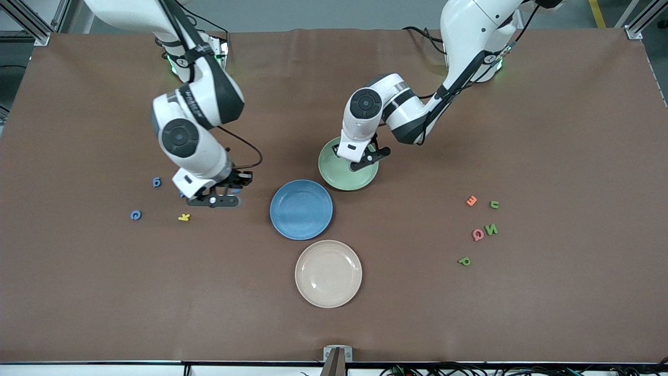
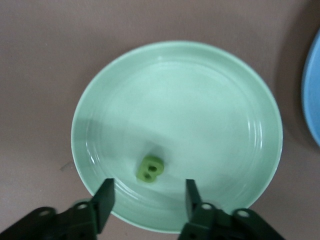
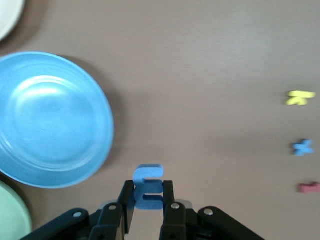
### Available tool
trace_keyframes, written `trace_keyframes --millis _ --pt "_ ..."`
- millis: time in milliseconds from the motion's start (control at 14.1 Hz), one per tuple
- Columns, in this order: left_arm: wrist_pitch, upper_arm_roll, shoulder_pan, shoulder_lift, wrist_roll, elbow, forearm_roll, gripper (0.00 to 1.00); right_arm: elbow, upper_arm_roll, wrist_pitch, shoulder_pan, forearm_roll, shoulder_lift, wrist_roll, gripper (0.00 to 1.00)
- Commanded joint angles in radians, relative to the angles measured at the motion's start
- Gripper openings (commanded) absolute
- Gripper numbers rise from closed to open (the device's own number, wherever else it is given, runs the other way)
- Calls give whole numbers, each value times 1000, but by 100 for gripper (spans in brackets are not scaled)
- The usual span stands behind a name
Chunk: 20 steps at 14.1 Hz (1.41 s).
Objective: Sort letters by color into matching plates
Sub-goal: 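Carry the B to the green plate while the right gripper carries E to blue plate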
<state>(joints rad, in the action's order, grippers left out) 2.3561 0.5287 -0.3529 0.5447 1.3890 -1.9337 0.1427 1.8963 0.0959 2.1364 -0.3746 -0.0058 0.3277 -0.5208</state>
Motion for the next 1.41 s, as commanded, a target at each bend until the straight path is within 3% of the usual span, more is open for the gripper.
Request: trace_keyframes --millis 0,354,636,919,1061,1131,1273,1343 --pt "0 -3 60 -31 12 10 15 100 -54 -10 72 -67 -2 92 -125 10" --pt "-11 -16 248 -69 -60 48 152 100 -111 -10 200 -141 62 211 -211 10" --pt "-11 -21 374 -42 -166 79 172 100 -141 -10 273 -191 64 286 -265 10" --pt "-11 -21 495 -16 -316 91 230 100 -140 -10 329 -216 63 318 -272 11" --pt "-9 -21 538 27 -386 143 229 99 -138 -10 326 -218 64 318 -272 13" --pt "-9 -23 557 59 -396 174 230 99 -140 -10 323 -219 64 318 -272 23" --pt "-9 -36 568 127 -407 241 230 95 -140 -10 312 -218 63 314 -272 90" --pt "-9 -59 556 145 -406 264 238 93 -137 -10 310 -216 63 307 -278 100"
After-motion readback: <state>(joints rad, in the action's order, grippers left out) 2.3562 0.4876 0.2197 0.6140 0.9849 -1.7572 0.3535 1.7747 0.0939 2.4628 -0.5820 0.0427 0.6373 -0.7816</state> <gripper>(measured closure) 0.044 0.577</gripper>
